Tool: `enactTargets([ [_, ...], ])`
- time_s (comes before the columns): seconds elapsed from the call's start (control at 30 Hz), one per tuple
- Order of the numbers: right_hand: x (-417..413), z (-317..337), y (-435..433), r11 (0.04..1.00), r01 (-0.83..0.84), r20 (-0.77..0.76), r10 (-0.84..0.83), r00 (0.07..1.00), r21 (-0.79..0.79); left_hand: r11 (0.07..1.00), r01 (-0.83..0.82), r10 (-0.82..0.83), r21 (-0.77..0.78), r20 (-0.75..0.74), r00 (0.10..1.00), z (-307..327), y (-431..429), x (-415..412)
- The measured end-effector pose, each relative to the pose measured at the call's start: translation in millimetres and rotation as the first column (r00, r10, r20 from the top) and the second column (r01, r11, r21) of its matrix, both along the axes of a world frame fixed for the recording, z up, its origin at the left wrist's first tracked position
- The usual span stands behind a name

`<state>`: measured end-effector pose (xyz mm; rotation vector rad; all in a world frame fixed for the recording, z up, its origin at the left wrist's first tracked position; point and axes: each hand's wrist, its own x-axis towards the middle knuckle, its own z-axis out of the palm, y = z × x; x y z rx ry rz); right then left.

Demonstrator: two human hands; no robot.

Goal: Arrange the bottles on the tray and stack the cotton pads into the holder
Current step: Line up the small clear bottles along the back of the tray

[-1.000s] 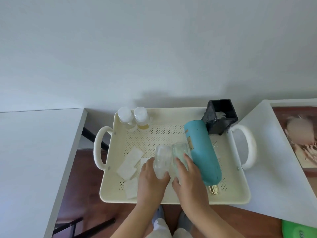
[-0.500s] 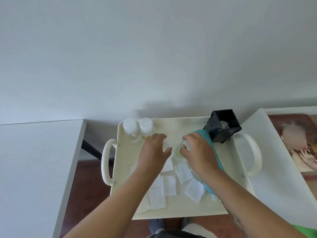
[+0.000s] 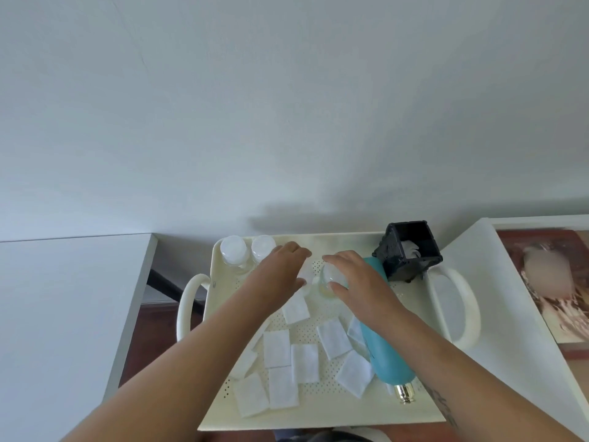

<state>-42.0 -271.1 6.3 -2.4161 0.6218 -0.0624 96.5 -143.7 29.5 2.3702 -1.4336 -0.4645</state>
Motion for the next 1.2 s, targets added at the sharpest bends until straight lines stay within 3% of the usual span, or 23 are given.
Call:
enactTargets([
  [0.23, 11, 12, -15, 1.0, -0.006, 0.06, 0.005, 0.998, 0.007, 0.998, -0.057, 0.056, -0.036, -0.015, 0.998, 18, -11, 14],
  [0.47, 26, 13, -21, 0.999, -0.049, 0.0, 0.049, 0.999, 0.0, 0.995, -0.092, 0.094, 0.037, -0.041, 0.995, 19, -25, 24],
  [0.93, 47, 3, -22, 0.999, -0.03, 0.07, 0.028, 0.997, 0.028, 0.994, -0.068, 0.056, 0.089, 0.127, 0.99, 8, -29, 32],
  [1.2, 44, -8, -22, 0.996, 0.006, 0.12, -0.018, 0.993, 0.092, 0.997, -0.043, 0.037, 0.069, 0.086, 0.996, 5, -20, 36],
])
